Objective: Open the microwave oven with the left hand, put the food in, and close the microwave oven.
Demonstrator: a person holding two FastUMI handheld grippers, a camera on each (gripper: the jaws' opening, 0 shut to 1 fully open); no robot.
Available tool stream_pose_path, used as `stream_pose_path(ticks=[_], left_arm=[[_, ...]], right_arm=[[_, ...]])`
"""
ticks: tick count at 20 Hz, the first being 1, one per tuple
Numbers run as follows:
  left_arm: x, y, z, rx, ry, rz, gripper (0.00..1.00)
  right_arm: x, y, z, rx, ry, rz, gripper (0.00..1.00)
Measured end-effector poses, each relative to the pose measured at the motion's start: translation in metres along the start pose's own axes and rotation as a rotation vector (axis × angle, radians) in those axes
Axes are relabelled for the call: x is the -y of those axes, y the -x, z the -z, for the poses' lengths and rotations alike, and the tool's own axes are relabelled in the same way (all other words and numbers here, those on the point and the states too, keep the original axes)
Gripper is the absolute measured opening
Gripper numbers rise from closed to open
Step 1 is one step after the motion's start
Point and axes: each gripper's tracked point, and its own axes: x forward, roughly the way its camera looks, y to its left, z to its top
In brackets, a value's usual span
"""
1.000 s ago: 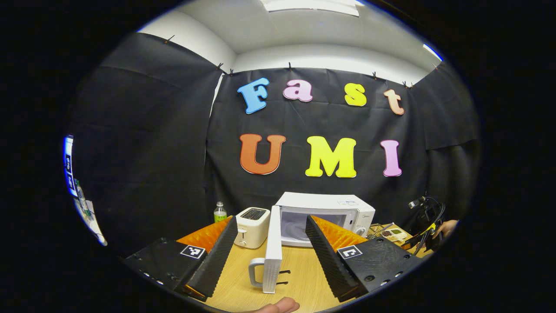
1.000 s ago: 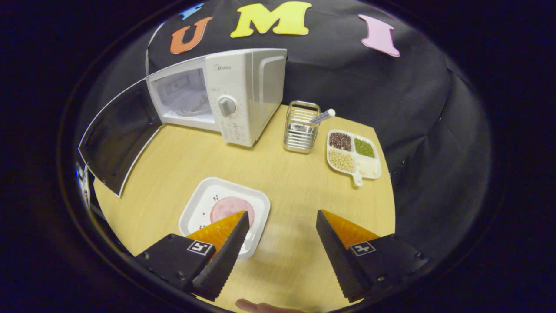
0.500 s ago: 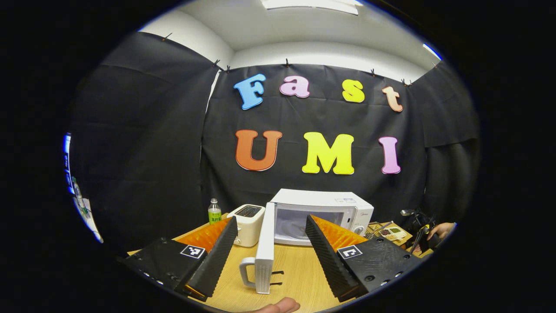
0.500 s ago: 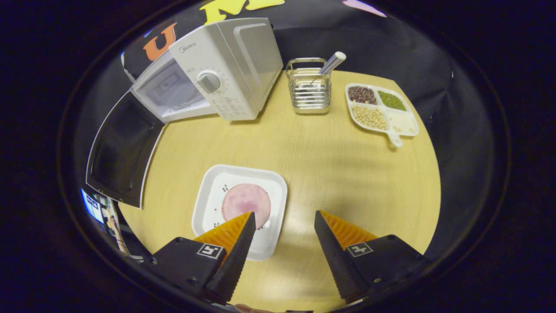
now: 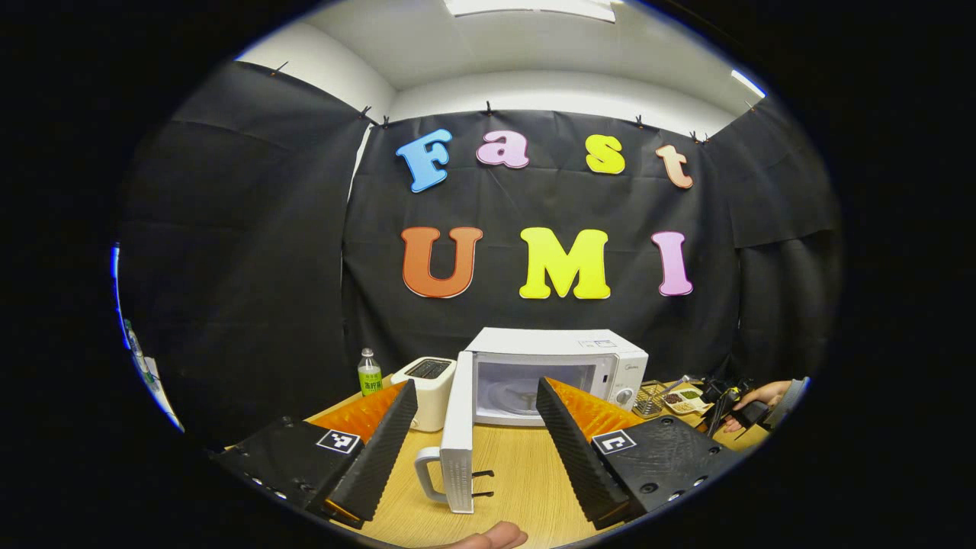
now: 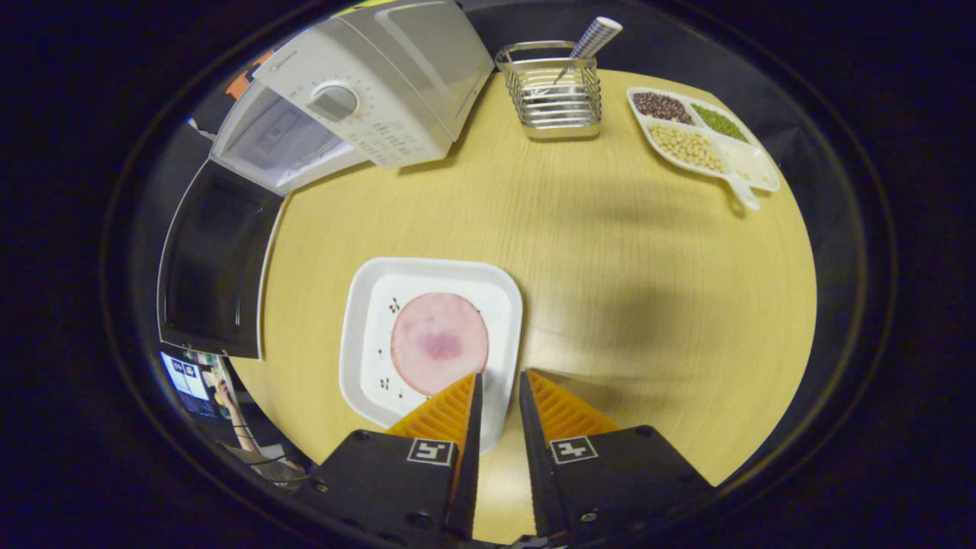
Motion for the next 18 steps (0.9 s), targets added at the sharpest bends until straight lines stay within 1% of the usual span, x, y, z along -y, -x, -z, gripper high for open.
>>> stream_pose_path(ticks=[1,2,3,5,8,10,11,12,16,17,18], left_arm=[[0.0,0.001,0.0,0.001,-0.001,0.001,0.94],[0.0,0.002,-0.001,0.002,-0.001,0.001,0.94],[0.0,0.001,-0.001,0.004,0.001,0.0,0.94],[0.003,0.002,-0.002,0.006,0.001,0.002,0.94],[0.007,0.006,-0.004,0.011,-0.006,0.008,0.94],[0.01,0.01,-0.005,0.013,-0.01,0.017,0.94],[0.011,0.012,-0.005,0.013,-0.014,0.023,0.95],[0.012,0.014,-0.006,0.013,-0.02,0.03,0.95],[0.012,0.023,-0.011,0.032,-0.018,0.046,0.94],[0.012,0.026,-0.011,0.035,-0.012,0.052,0.94],[0.011,0.028,-0.009,0.035,-0.008,0.058,0.94]], right_arm=[[0.0,-0.001,0.0,-0.021,-0.009,-0.01,0.29],[0.002,-0.003,-0.001,-0.034,-0.013,-0.009,0.23],[0.003,-0.005,-0.004,-0.046,-0.022,-0.02,0.11],[0.003,-0.006,-0.005,-0.085,-0.041,-0.05,0.04],[0.003,-0.007,-0.005,-0.075,-0.085,-0.073,0.04],[0.001,-0.006,0.002,-0.064,-0.131,-0.104,0.04],[0.0,-0.006,0.006,-0.057,-0.157,-0.125,0.0],[-0.002,-0.004,0.01,-0.048,-0.179,-0.146,0.04],[-0.012,0.009,0.019,0.002,-0.252,-0.186,0.04],[-0.018,0.014,0.021,0.014,-0.262,-0.195,0.0],[-0.024,0.019,0.021,0.027,-0.27,-0.2,0.04]])
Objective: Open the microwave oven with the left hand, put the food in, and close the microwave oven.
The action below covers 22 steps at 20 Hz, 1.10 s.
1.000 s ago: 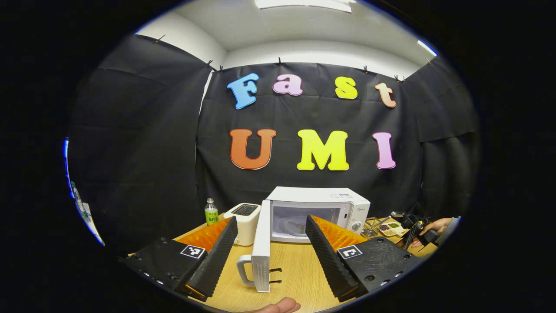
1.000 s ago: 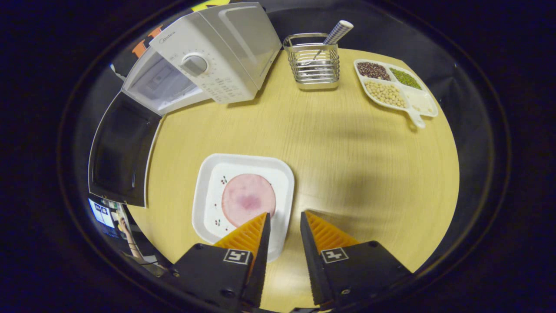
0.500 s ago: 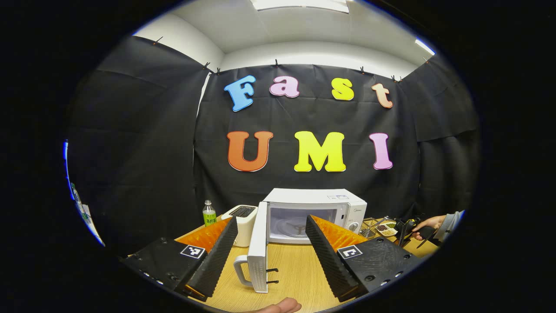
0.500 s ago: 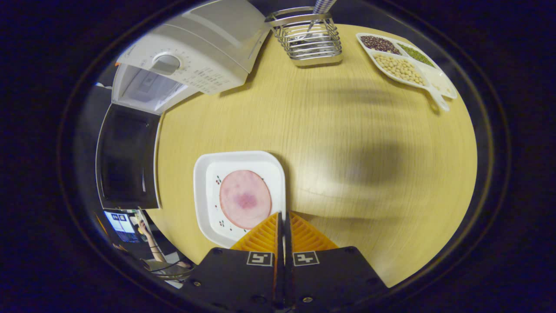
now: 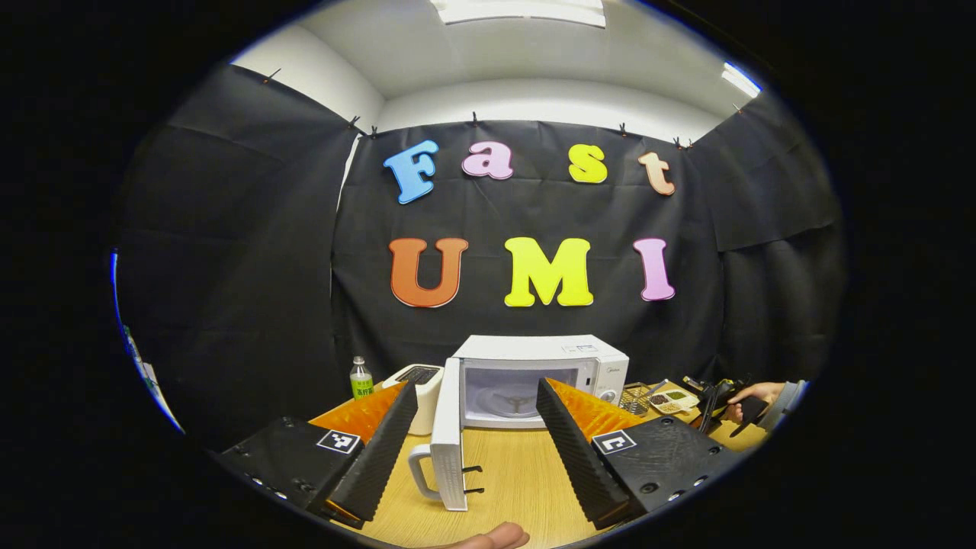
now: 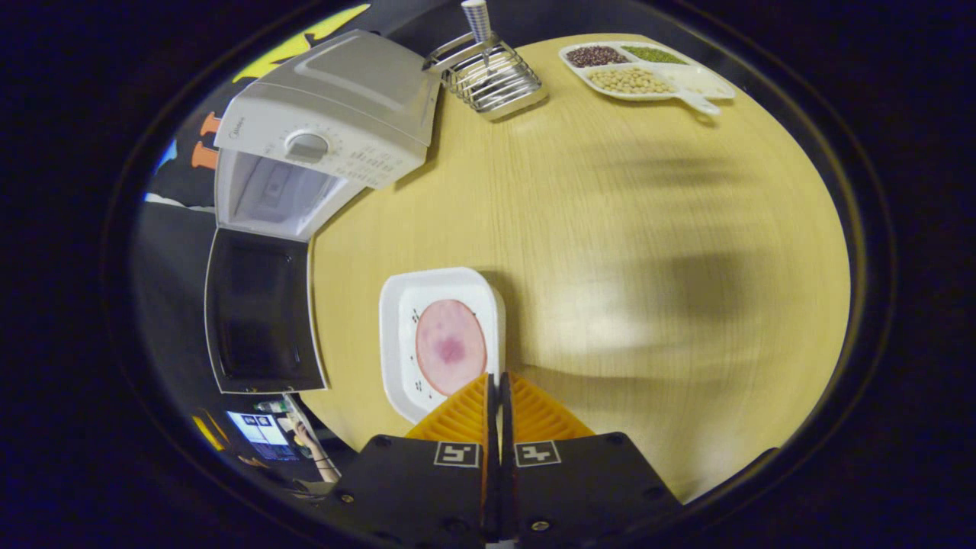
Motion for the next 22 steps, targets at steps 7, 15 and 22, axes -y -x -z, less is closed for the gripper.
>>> stream_pose_path(ticks=[7,15,22], left_arm=[[-0.029,0.017,0.013,-0.014,0.018,0.009,0.95],[-0.068,0.025,0.02,-0.027,0.005,-0.003,0.95],[-0.084,0.027,0.021,-0.016,0.011,0.009,0.95]], right_arm=[[-0.072,-0.007,0.016,0.055,-0.036,-0.066,0.04],[-0.17,-0.06,0.006,0.212,-0.17,-0.083,0.04],[-0.224,-0.1,-0.045,0.451,-0.436,-0.168,0.04]])
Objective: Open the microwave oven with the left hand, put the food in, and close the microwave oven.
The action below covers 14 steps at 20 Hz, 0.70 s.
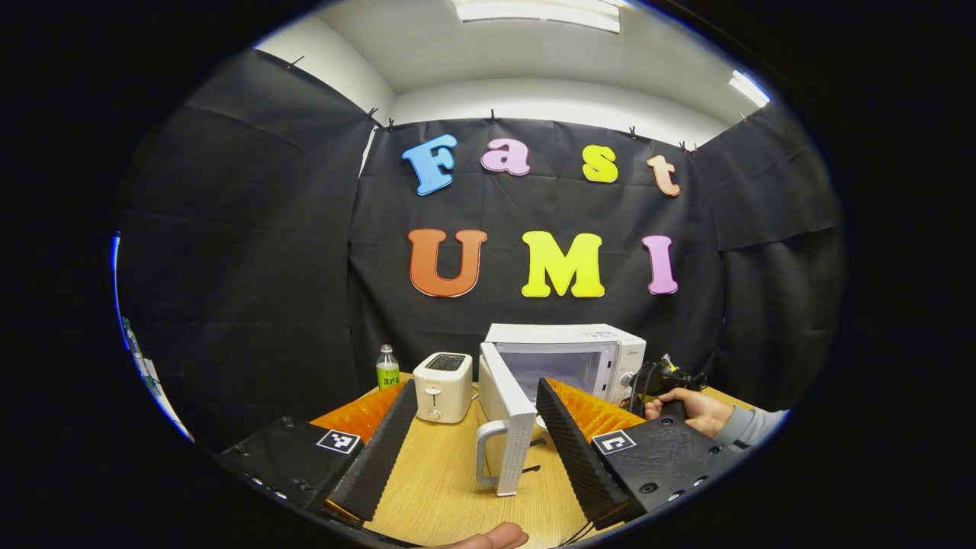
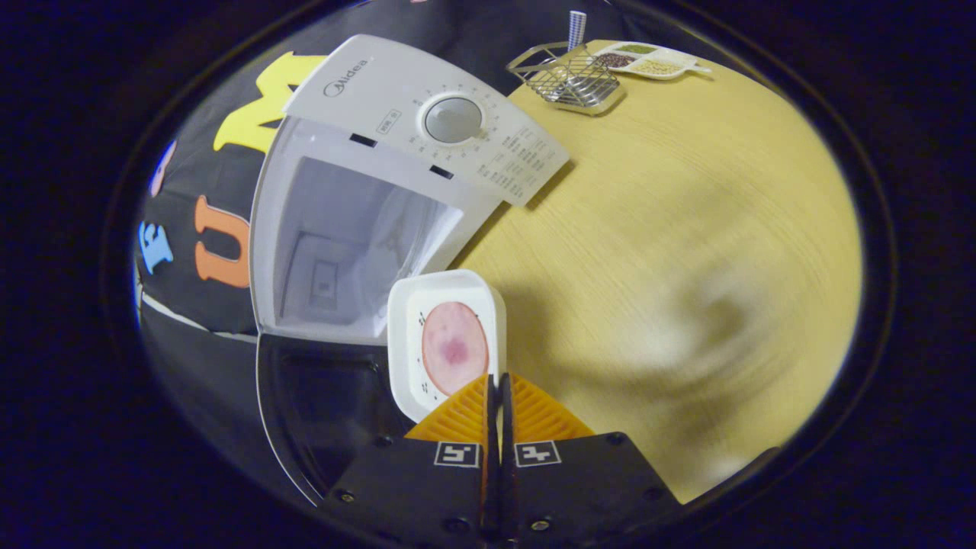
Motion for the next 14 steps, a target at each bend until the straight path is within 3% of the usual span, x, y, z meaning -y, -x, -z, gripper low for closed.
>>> stream_pose_path(ticks=[1,6,14], left_arm=[[-0.003,-0.001,0.002,0.0,-0.003,-0.003,0.94],[-0.014,-0.015,0.016,-0.029,0.013,-0.014,0.94],[-0.032,-0.028,0.028,-0.043,0.014,-0.033,0.94]], right_arm=[[-0.009,-0.008,-0.003,0.034,-0.036,-0.023,0.0],[-0.049,-0.049,-0.022,0.175,-0.173,-0.102,0.04],[-0.099,-0.102,-0.062,0.387,-0.228,-0.201,0.04]])
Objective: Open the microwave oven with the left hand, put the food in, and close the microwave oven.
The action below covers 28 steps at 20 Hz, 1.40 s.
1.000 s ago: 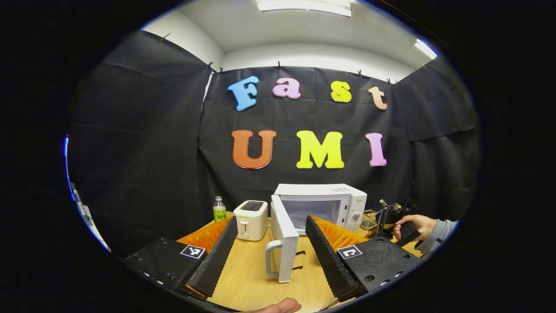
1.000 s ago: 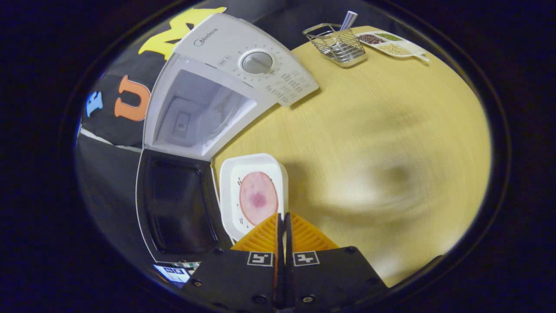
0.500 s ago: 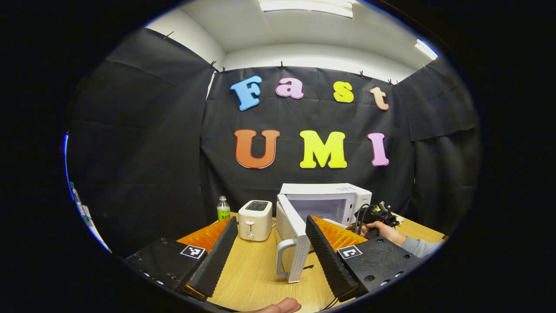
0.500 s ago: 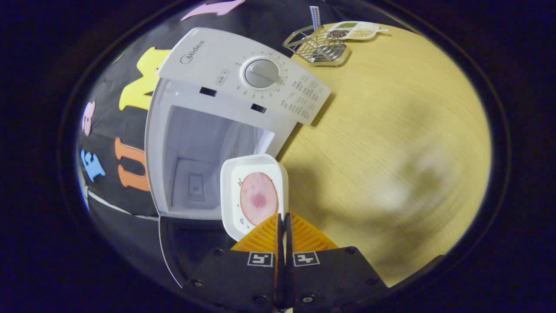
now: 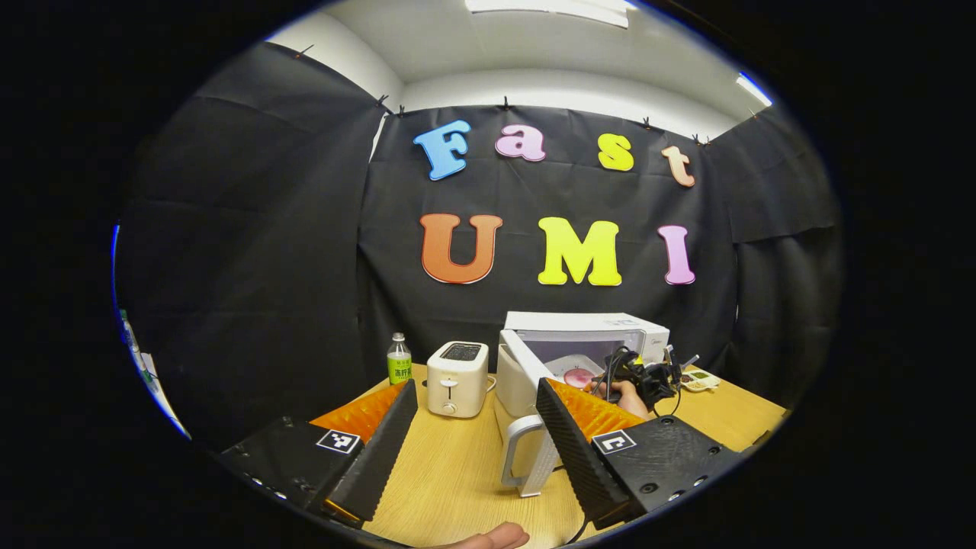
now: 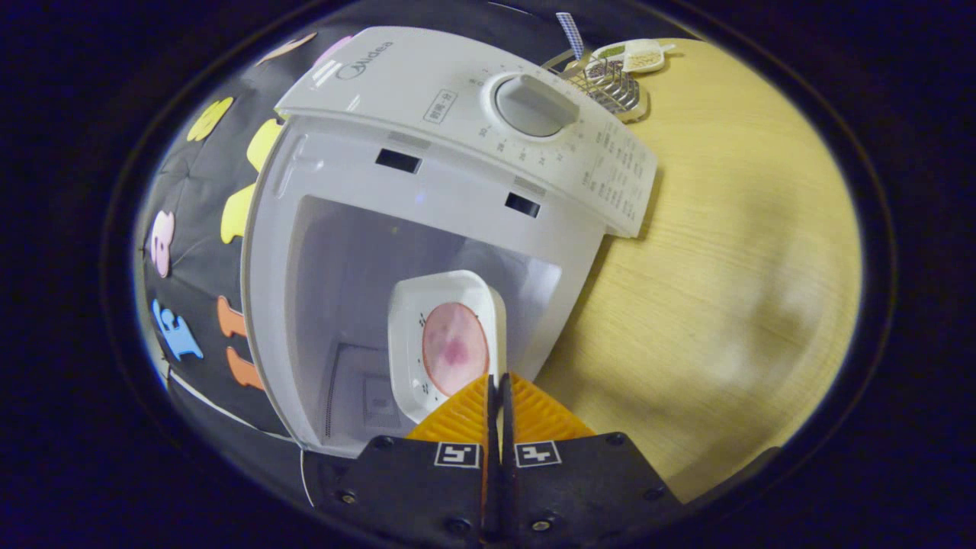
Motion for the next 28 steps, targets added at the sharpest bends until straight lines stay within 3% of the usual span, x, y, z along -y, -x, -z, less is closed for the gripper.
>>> stream_pose_path(ticks=[4,7,8,9,12,13,14,15,18,19,20,21,22,23,24,25,26,27,28], left_arm=[[-0.009,-0.006,0.012,-0.027,0.009,-0.014,0.95],[-0.015,-0.007,0.015,-0.035,0.003,-0.027,0.95],[-0.016,-0.008,0.016,-0.037,0.003,-0.029,0.83],[-0.017,-0.008,0.018,-0.038,0.005,-0.029,0.95],[-0.017,-0.009,0.021,-0.049,0.011,-0.021,0.95],[-0.019,-0.009,0.022,-0.054,0.01,-0.026,0.83],[-0.022,-0.009,0.023,-0.054,0.008,-0.034,0.95],[-0.026,-0.009,0.024,-0.054,0.003,-0.042,0.95],[-0.033,-0.007,0.032,-0.074,-0.008,-0.065,0.95],[-0.034,-0.007,0.033,-0.078,-0.004,-0.069,0.95],[-0.034,-0.006,0.034,-0.08,0.001,-0.07,0.95],[-0.033,-0.004,0.032,-0.078,0.006,-0.069,0.95],[-0.033,-0.002,0.031,-0.075,0.008,-0.067,0.95],[-0.032,0.0,0.031,-0.073,0.01,-0.069,0.95],[-0.031,0.002,0.029,-0.073,0.011,-0.07,0.95],[-0.029,0.005,0.028,-0.069,0.012,-0.07,0.95],[-0.028,0.008,0.024,-0.062,0.012,-0.066,0.95],[-0.026,0.011,0.02,-0.052,0.013,-0.064,0.95],[-0.023,0.014,0.016,-0.043,0.012,-0.06,0.95]], right_arm=[[0.001,-0.028,-0.005,0.091,-0.039,0.009,0.04],[-0.008,-0.039,-0.008,0.143,0.007,-0.015,0.06],[-0.012,-0.041,-0.005,0.147,0.027,-0.015,0.06],[-0.014,-0.043,-0.002,0.15,0.039,-0.017,0.07],[-0.019,-0.052,0.003,0.179,0.055,-0.021,0.08],[-0.021,-0.054,0.002,0.2,0.067,-0.028,0.09],[-0.023,-0.058,-0.001,0.227,0.087,-0.033,0.02],[-0.024,-0.059,-0.002,0.247,0.108,-0.032,0.11],[-0.025,-0.056,-0.007,0.283,0.191,-0.023,0.1],[-0.027,-0.051,-0.009,0.294,0.228,-0.027,0.16],[-0.029,-0.046,-0.01,0.297,0.269,-0.035,0.12],[-0.031,-0.044,-0.01,0.291,0.31,-0.049,0.25],[-0.032,-0.038,-0.01,0.285,0.347,-0.054,0.3],[-0.031,-0.032,-0.013,0.284,0.377,-0.058,0.48],[-0.029,-0.024,-0.018,0.292,0.405,-0.055,0.36],[-0.029,-0.015,-0.023,0.302,0.441,-0.058,0.53],[-0.028,-0.006,-0.03,0.323,0.482,-0.06,0.54],[-0.026,0.003,-0.035,0.343,0.538,-0.059,0.77],[-0.027,0.014,-0.041,0.366,0.591,-0.063,0.77]])
